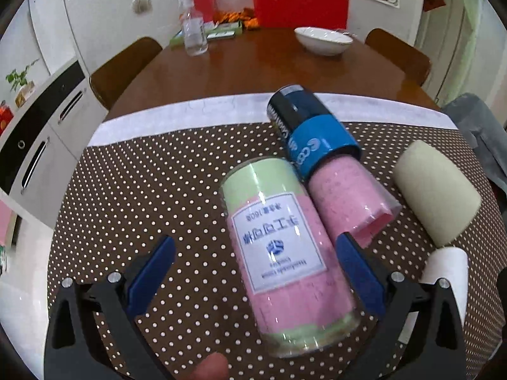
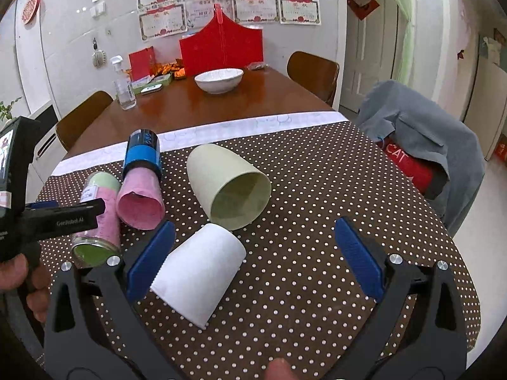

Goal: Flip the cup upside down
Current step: 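Reach the left gripper to the pink-and-green canister and close on it, then lift the canister with the left gripper, carry it toward the right gripper, release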

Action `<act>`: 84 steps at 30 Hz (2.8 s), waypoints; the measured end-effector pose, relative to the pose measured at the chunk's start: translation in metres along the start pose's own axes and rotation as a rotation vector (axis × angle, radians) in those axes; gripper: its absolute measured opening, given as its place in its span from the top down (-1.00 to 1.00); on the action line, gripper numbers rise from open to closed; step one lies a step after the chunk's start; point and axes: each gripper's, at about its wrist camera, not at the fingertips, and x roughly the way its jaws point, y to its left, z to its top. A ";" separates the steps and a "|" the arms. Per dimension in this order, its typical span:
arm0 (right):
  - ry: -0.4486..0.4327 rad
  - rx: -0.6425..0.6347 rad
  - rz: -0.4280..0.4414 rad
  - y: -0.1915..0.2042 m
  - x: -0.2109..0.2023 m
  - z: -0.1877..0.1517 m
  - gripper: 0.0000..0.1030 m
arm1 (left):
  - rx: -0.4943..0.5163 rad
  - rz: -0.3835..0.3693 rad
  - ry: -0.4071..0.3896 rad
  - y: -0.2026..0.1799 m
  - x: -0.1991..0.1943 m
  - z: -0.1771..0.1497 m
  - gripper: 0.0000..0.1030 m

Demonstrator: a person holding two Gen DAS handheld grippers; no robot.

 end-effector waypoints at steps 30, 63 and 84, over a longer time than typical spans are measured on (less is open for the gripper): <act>0.014 -0.011 -0.032 0.011 -0.005 -0.004 -0.90 | 0.175 -0.150 -0.018 -0.007 -0.014 -0.020 -0.42; -0.092 0.092 -0.049 -0.018 -0.110 -0.084 -0.90 | 0.342 -0.353 -0.098 -0.067 -0.119 -0.170 -0.42; -0.079 0.104 -0.021 -0.015 -0.112 -0.087 -0.90 | 0.341 -0.282 -0.171 -0.065 -0.135 -0.171 -0.52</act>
